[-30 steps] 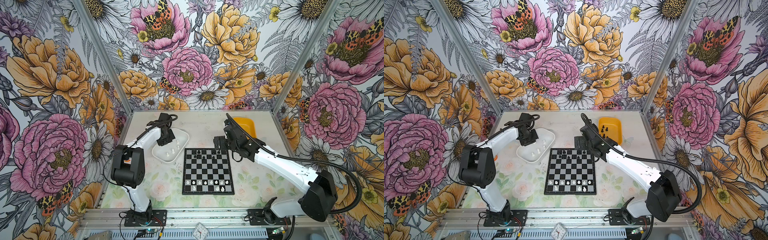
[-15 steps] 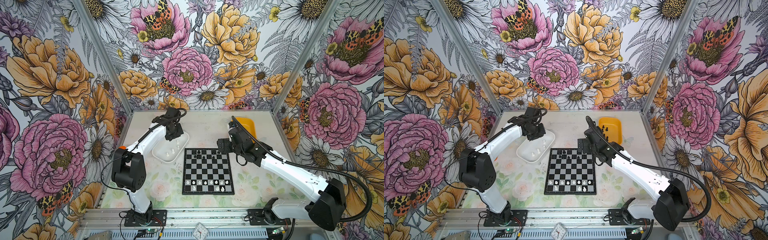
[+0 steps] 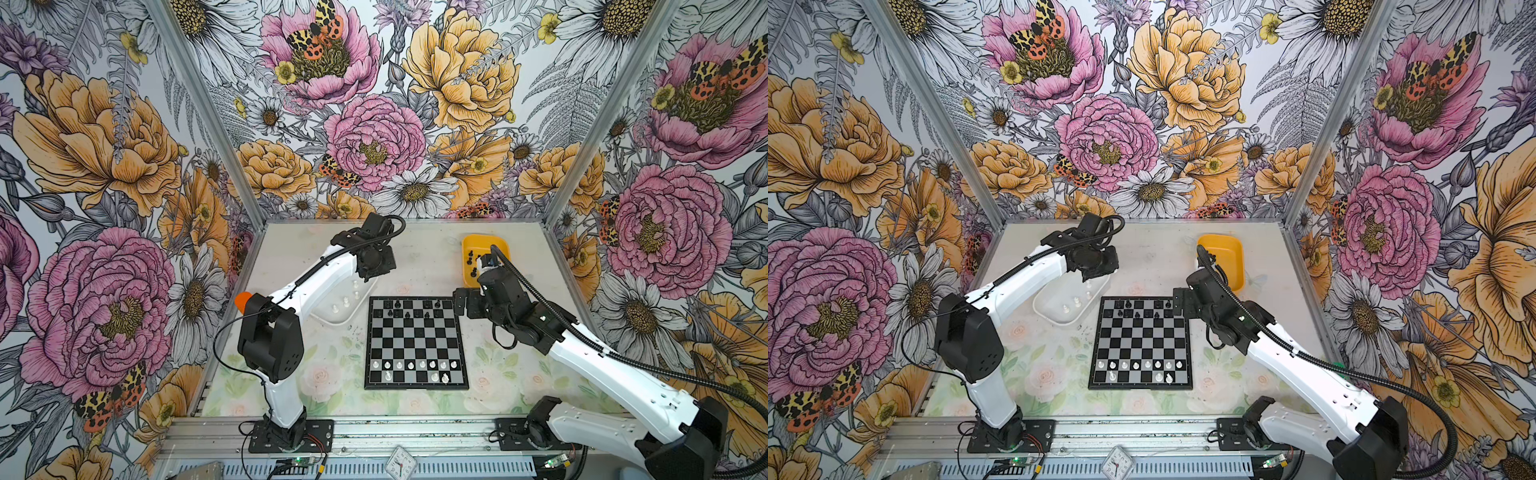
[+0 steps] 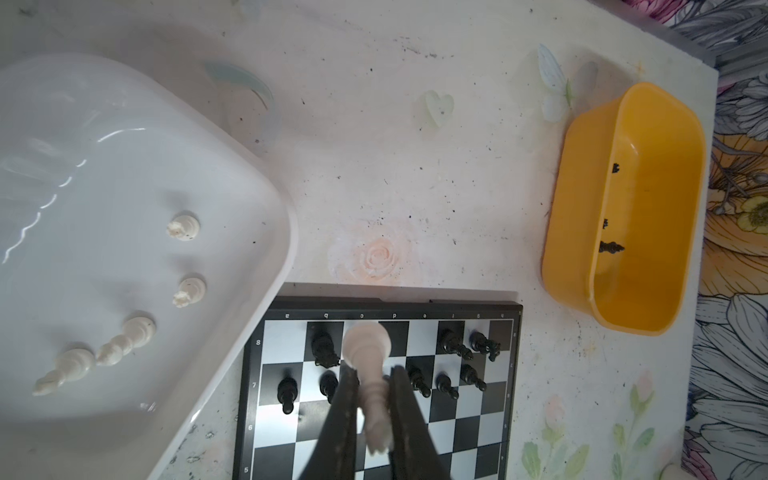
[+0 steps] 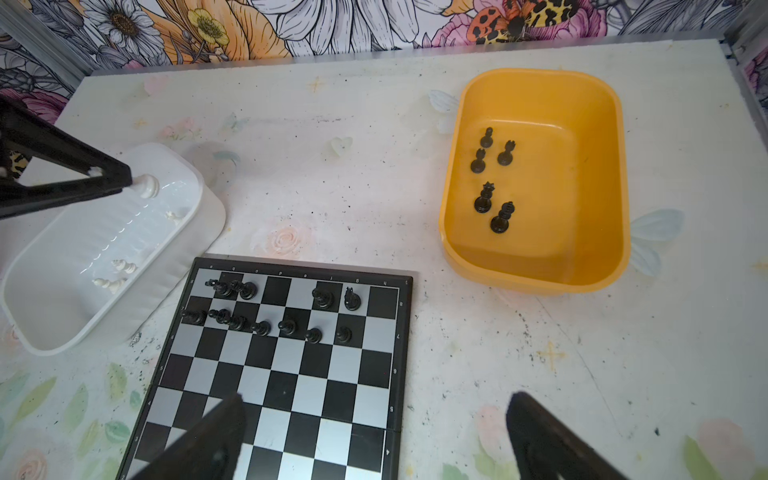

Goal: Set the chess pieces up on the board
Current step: 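Lift the white piece over the board while the right shifts toward the yellow tray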

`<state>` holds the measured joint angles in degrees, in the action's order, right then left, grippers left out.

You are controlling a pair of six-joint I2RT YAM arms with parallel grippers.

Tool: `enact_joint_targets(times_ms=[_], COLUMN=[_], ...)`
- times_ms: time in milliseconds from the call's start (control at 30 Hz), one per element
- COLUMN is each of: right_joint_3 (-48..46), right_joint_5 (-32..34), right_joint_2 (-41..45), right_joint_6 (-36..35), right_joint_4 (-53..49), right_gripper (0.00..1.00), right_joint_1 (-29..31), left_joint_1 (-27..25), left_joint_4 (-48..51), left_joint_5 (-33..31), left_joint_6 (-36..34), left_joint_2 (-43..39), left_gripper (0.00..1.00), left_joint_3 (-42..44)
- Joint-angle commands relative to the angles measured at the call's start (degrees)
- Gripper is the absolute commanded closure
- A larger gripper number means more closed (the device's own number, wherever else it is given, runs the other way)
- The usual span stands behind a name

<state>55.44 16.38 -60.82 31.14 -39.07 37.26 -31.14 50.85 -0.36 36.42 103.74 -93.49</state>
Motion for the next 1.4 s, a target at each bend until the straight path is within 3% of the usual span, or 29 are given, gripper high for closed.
enact_joint_targets(times_ms=[0,567,1367], right_joint_3=[-1.15,-2.22,-2.61], right_joint_5=[1.31,-2.33,-2.58], right_joint_2=[2.4,11.65,12.49], right_joint_6=[0.74,-0.15,-0.03], right_joint_4=[-2.43,-10.39,-11.47], right_gripper=[0.0,0.0,0.0], right_joint_1=[-0.47,-1.81,-2.98], left_joint_1=[-2.42,-9.89,-10.4], left_joint_4=[0.09,1.69,3.13], left_joint_5=[0.3,-3.34,-3.59], left_joint_6=[1.95,7.6,5.77], left_joint_2=[3.01,7.46,11.46], left_gripper=[0.93,0.93,0.92], left_joint_3=[-1.87,-5.3,-4.36])
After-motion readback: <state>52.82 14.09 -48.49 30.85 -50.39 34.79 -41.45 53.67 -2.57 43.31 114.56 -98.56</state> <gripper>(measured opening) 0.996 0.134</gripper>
